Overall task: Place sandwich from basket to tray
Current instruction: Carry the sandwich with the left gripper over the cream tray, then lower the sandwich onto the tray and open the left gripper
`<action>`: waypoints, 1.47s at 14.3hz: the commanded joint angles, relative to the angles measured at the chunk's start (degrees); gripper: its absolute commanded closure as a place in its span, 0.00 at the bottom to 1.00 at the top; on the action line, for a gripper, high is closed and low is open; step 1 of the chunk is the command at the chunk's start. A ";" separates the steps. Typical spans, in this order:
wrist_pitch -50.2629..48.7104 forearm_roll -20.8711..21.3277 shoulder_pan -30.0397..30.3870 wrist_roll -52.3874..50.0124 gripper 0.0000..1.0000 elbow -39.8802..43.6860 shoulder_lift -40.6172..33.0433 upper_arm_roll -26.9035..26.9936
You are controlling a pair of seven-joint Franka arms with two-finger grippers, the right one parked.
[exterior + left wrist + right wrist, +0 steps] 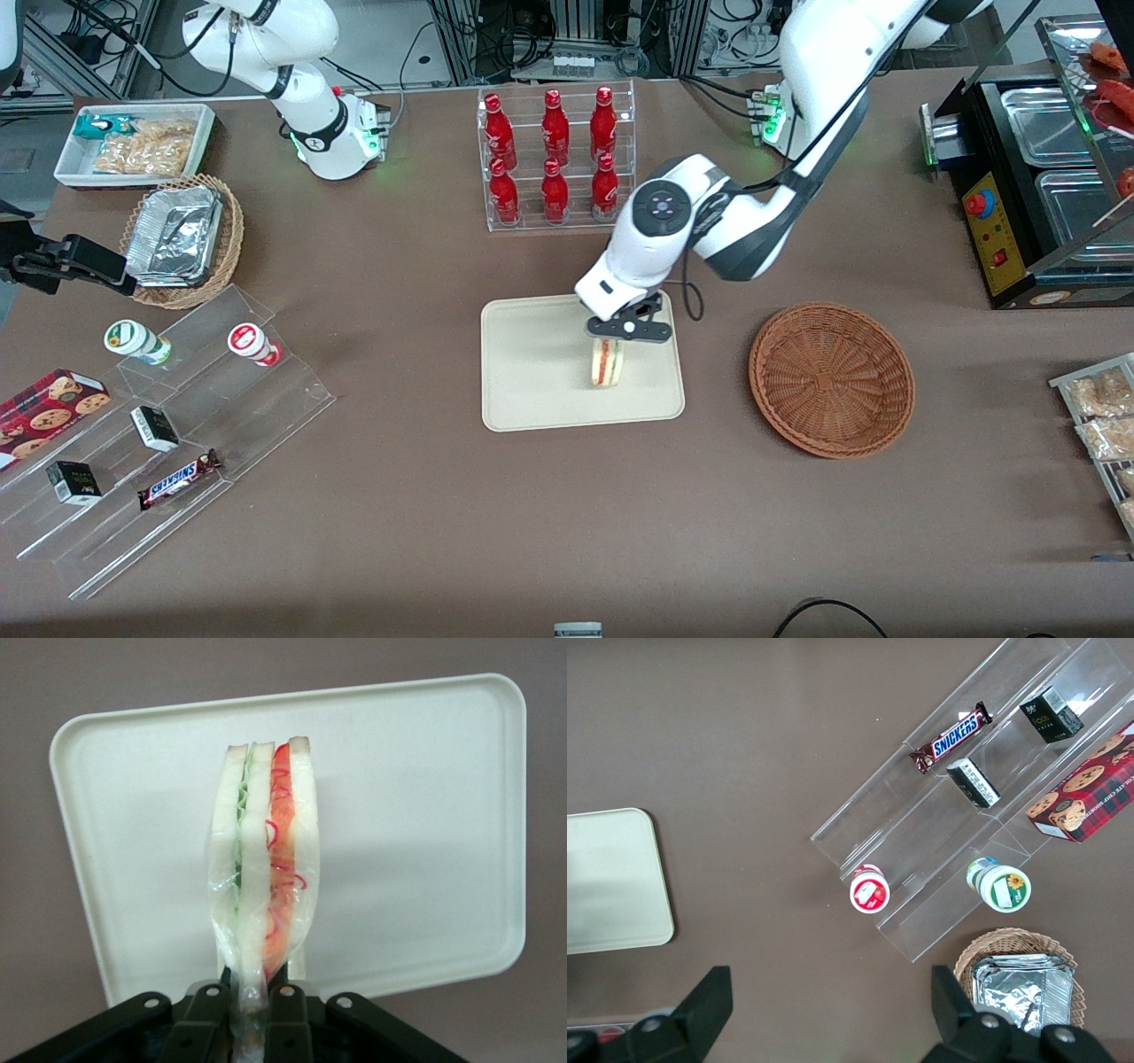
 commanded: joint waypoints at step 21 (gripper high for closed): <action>-6.73 8.42 -2.70 -10.94 0.00 11.81 -0.48 7.52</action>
